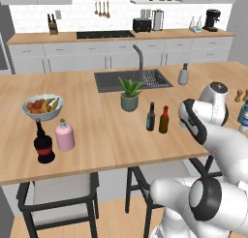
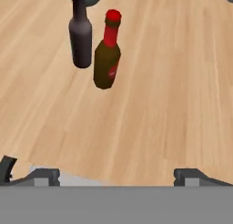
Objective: Move the plastic bottles in the middle to the plastics group, and the glass bottles in the middle to the glass group.
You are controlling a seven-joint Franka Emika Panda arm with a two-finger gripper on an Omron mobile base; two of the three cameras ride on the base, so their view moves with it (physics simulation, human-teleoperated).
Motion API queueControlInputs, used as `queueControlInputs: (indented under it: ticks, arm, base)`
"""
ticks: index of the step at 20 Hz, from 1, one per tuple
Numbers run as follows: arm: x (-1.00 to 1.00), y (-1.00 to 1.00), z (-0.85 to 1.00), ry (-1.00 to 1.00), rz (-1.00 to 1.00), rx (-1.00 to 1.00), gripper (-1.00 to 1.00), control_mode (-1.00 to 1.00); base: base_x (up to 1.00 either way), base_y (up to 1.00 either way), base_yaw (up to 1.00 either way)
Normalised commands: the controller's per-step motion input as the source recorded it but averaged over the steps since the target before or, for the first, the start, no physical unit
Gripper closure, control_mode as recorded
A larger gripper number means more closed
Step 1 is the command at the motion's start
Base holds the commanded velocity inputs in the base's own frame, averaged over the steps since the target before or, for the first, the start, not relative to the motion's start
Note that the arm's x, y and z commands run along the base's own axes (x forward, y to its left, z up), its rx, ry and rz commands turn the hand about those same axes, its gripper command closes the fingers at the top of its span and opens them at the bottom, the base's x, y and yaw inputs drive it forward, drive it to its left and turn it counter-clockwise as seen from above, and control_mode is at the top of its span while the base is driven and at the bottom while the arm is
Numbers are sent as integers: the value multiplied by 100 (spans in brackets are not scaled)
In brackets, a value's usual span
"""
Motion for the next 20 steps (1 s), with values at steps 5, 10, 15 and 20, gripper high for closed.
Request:
queueControlInputs:
  ticks: [5,10,15,20]
  arm:
    - [19,52,-3,-10,6,23,-100,-100]
    - [44,61,-5,-1,5,15,-100,-100]
    - [23,45,20,6,3,-13,-100,-100]
    - [0,-13,1,1,-2,-13,-100,-100]
  base:
    - [0,0,0]
    - [0,0,0]
    - [0,0,0]
    - [0,0,0]
